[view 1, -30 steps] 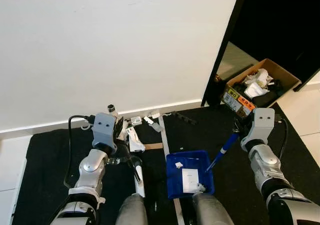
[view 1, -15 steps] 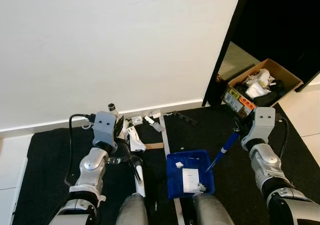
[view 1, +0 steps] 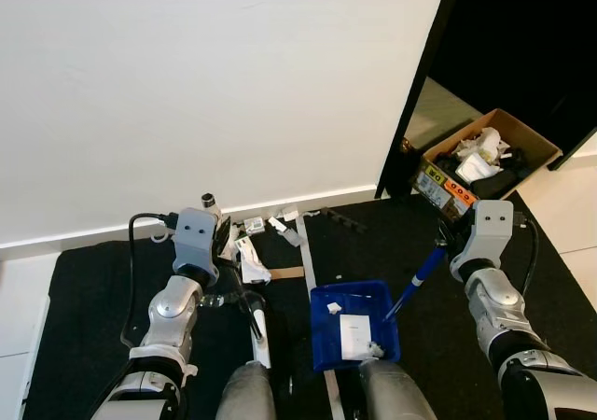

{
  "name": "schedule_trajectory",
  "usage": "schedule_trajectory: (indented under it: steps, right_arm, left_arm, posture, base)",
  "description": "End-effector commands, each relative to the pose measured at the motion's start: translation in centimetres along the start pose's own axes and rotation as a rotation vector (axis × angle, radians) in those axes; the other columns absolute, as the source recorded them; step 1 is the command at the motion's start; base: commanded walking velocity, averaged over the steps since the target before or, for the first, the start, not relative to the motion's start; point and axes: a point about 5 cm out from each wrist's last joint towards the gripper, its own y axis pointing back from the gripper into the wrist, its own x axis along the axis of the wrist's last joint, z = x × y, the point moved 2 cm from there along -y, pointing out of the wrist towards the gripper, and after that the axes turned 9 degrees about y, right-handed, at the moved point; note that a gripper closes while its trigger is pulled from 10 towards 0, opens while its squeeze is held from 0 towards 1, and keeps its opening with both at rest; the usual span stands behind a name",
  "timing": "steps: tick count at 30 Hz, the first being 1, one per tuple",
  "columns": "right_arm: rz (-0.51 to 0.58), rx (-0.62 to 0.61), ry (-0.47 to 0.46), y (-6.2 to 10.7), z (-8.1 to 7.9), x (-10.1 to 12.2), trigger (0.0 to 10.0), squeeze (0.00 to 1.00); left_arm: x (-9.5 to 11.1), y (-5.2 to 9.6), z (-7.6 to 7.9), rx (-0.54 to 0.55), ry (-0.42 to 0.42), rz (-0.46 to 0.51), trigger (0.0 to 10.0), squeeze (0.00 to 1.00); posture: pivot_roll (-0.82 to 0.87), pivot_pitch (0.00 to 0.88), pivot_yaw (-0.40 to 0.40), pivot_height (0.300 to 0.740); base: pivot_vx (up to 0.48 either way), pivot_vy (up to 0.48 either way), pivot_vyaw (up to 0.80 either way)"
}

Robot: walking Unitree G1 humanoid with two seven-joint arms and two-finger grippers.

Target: Sweep floor

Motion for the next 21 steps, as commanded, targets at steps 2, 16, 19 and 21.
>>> schedule_trajectory:
  steps: [2,16,19,21]
  right_arm:
    - [0.004,0.004,0.012,-0.31,0.19,0.45,10.0,0.00]
    - [0.006,0.014,0.023,-0.62,0.33,0.88,10.0,0.00]
    - [0.006,0.014,0.023,-0.63,0.29,0.88,10.0,0.00]
    - [0.006,0.017,0.023,-0.65,0.20,0.88,10.0,0.00]
  left_arm:
    - [-0.68,0.41,-0.62,0.016,-0.023,-0.046,10.0,0.00]
    - [-0.68,0.15,-0.61,0.018,-0.028,-0.056,10.0,0.00]
    - [-0.82,0.25,-0.75,0.028,-0.023,-0.062,10.0,0.00]
    - [-0.91,0.33,-0.85,0.034,-0.021,-0.066,10.0,0.00]
  posture:
    - [0.05,0.000,-0.007,0.740]
    - [0.05,0.000,-0.015,0.740]
    - [0.05,0.000,-0.017,0.740]
    - [0.06,0.000,-0.023,0.740]
  base:
    - [0.000,0.000,0.00]
    - [0.000,0.000,0.00]
    - [0.000,0.000,0.00]
    - [0.000,0.000,0.00]
